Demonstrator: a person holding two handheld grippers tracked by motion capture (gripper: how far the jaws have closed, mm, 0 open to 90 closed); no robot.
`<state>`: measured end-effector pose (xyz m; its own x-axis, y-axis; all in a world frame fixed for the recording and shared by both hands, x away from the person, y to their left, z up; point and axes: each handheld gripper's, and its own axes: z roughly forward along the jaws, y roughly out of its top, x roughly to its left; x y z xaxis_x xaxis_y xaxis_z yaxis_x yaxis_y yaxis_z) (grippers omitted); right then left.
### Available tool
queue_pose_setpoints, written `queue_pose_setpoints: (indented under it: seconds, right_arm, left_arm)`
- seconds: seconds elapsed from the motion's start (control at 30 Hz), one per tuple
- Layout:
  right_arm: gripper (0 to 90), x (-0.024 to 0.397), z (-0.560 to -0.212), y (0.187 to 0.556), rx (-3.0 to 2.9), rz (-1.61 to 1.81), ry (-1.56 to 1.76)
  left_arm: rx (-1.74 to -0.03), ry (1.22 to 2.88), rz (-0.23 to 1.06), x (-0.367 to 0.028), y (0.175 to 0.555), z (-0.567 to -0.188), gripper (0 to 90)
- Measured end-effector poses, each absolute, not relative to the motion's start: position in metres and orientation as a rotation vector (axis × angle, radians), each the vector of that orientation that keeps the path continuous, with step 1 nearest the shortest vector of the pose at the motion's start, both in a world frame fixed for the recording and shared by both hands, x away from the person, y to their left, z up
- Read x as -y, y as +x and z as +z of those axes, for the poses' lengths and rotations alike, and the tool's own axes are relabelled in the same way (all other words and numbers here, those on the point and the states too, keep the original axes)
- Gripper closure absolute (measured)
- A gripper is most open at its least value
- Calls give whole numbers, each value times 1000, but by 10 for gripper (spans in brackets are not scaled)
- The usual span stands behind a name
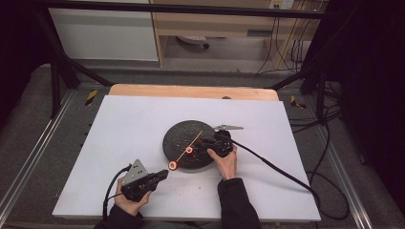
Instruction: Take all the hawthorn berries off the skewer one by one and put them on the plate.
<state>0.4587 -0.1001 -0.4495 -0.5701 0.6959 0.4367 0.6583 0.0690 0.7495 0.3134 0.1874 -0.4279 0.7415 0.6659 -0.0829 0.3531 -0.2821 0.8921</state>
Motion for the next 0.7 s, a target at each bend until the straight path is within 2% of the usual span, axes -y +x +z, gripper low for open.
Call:
queue_pose_setpoints:
  seconds: [0.2,0.33,0.53,0.7]
  right_arm:
    - [612,99,-454,458,-2284,1519,1427]
    - [562,100,-452,458,-2279,1512,1416]
    - [470,103,-441,450,-2268,1539,1359]
    - [341,106,-429,439,-2252,1596,1321]
  left_arm:
    - [-783,1899,375,-187,313,-428,883]
    - [-783,1900,375,-187,314,-428,883]
    - [-783,1898,375,-187,314,-428,883]
    - [-788,1895,377,-188,314,-428,883]
